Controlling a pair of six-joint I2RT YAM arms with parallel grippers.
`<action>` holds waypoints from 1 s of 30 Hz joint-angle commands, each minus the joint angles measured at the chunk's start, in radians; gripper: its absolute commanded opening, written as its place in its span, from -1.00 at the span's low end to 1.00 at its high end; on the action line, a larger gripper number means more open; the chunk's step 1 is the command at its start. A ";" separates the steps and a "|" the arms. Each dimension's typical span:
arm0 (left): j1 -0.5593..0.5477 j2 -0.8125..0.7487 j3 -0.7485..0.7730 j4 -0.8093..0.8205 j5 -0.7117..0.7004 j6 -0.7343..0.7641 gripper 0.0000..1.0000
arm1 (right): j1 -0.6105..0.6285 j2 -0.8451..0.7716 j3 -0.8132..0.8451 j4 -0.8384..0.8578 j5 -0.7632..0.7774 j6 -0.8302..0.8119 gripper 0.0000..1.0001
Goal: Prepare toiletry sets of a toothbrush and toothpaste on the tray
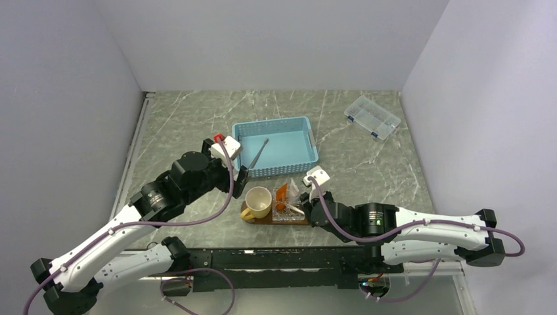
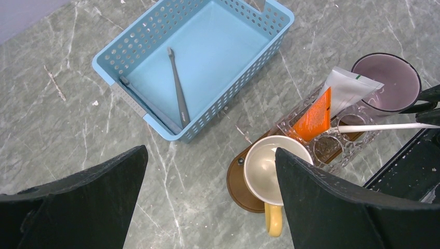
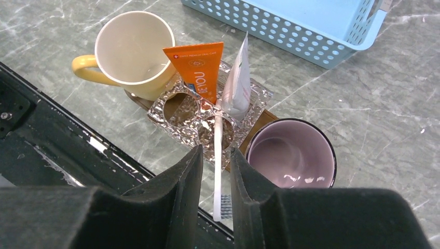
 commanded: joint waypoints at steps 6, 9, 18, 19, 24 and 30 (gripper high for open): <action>0.003 0.016 0.038 0.010 0.011 -0.023 0.99 | 0.015 -0.014 0.078 -0.028 0.087 -0.013 -0.39; 0.004 0.027 0.038 0.011 0.006 -0.031 0.99 | 0.016 -0.017 0.110 -0.040 0.107 -0.021 -0.36; 0.010 0.087 0.071 0.005 -0.001 -0.071 0.99 | 0.013 0.072 0.241 -0.108 0.193 -0.025 -0.23; 0.012 0.101 0.080 0.000 -0.001 -0.076 0.99 | 0.014 0.084 0.257 -0.115 0.203 -0.025 -0.20; 0.032 0.167 0.148 -0.031 0.003 -0.106 0.99 | -0.040 0.110 0.319 -0.118 0.192 -0.066 -0.16; 0.094 0.282 0.233 -0.047 0.065 -0.152 0.99 | -0.237 0.115 0.349 -0.090 0.029 -0.153 -0.16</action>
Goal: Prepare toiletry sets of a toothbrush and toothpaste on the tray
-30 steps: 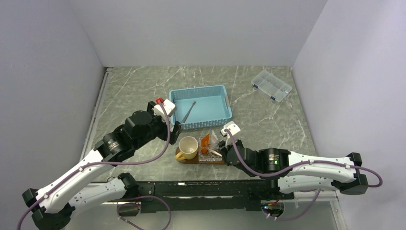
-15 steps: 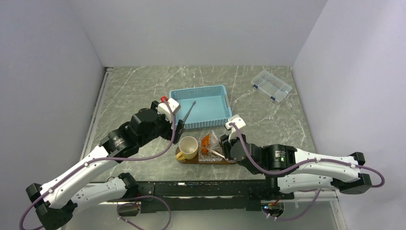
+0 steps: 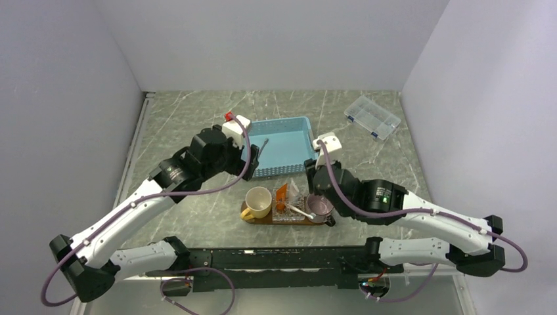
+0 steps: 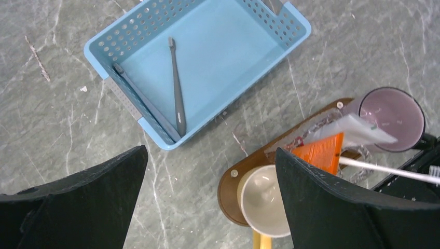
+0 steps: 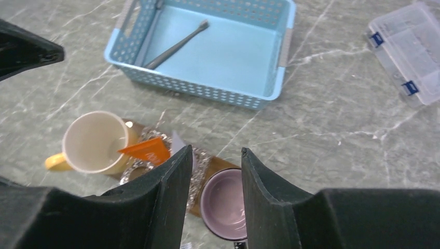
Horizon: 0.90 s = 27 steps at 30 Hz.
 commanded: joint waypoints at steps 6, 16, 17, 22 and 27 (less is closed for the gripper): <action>0.073 0.244 0.185 -0.029 0.038 -0.113 0.99 | -0.180 0.000 0.061 0.006 -0.160 -0.100 -0.15; 0.154 0.561 0.345 -0.059 0.157 -0.099 0.96 | -0.344 -0.015 0.002 0.030 -0.359 -0.124 -0.15; 0.163 0.599 0.371 -0.077 0.167 -0.090 0.93 | -0.349 -0.018 -0.005 0.035 -0.370 -0.131 -0.15; 0.199 0.762 0.457 -0.119 0.221 -0.054 0.83 | -0.372 -0.033 -0.017 0.041 -0.407 -0.151 -0.12; 0.217 0.890 0.558 -0.176 0.272 -0.042 0.72 | -0.389 -0.042 -0.036 0.046 -0.443 -0.161 -0.12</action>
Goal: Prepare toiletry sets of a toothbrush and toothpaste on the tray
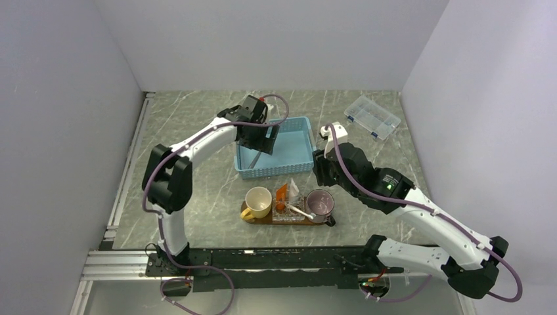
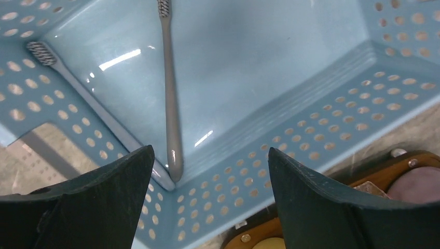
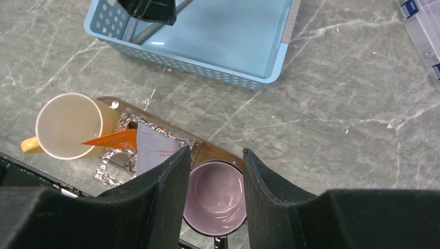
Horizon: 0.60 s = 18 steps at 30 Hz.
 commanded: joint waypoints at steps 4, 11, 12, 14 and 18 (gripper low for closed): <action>0.011 0.118 0.139 -0.065 0.069 0.039 0.70 | -0.024 -0.031 -0.019 0.038 -0.068 -0.030 -0.12; 0.049 0.246 0.253 -0.101 0.089 0.055 0.67 | -0.042 -0.032 -0.018 0.037 -0.089 -0.049 -0.11; 0.053 0.261 0.270 -0.106 0.092 0.060 0.67 | -0.044 -0.029 -0.017 0.037 -0.092 -0.051 -0.11; 0.060 0.285 0.290 -0.115 0.093 0.065 0.66 | -0.049 -0.030 -0.017 0.037 -0.098 -0.054 -0.11; 0.075 0.316 0.296 -0.115 0.111 0.062 0.62 | -0.061 -0.026 -0.019 0.041 -0.108 -0.059 -0.11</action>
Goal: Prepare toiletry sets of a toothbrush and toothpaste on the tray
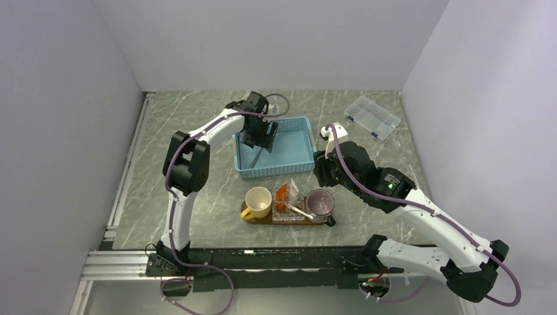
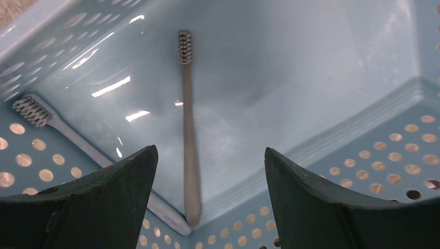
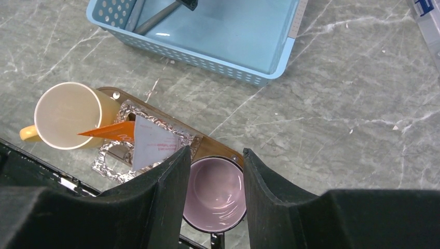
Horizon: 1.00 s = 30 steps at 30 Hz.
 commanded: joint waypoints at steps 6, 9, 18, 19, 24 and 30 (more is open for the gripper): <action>0.024 0.048 0.024 -0.012 0.055 0.015 0.57 | -0.032 -0.001 -0.008 0.055 -0.036 -0.026 -0.11; 0.024 0.054 0.008 -0.007 0.055 0.014 0.54 | -0.038 0.004 -0.007 0.060 -0.044 -0.030 -0.11; 0.026 0.066 -0.035 0.001 0.048 0.004 0.34 | -0.049 0.007 -0.011 0.064 -0.060 -0.029 -0.12; 0.026 0.066 -0.039 0.001 0.044 0.003 0.32 | -0.049 0.007 -0.011 0.064 -0.061 -0.029 -0.12; 0.026 0.065 -0.051 -0.007 0.019 -0.007 0.12 | -0.052 0.002 -0.013 0.063 -0.067 -0.025 -0.12; 0.026 0.047 -0.087 0.005 0.006 -0.016 -0.32 | -0.052 -0.007 -0.018 0.062 -0.074 -0.020 -0.13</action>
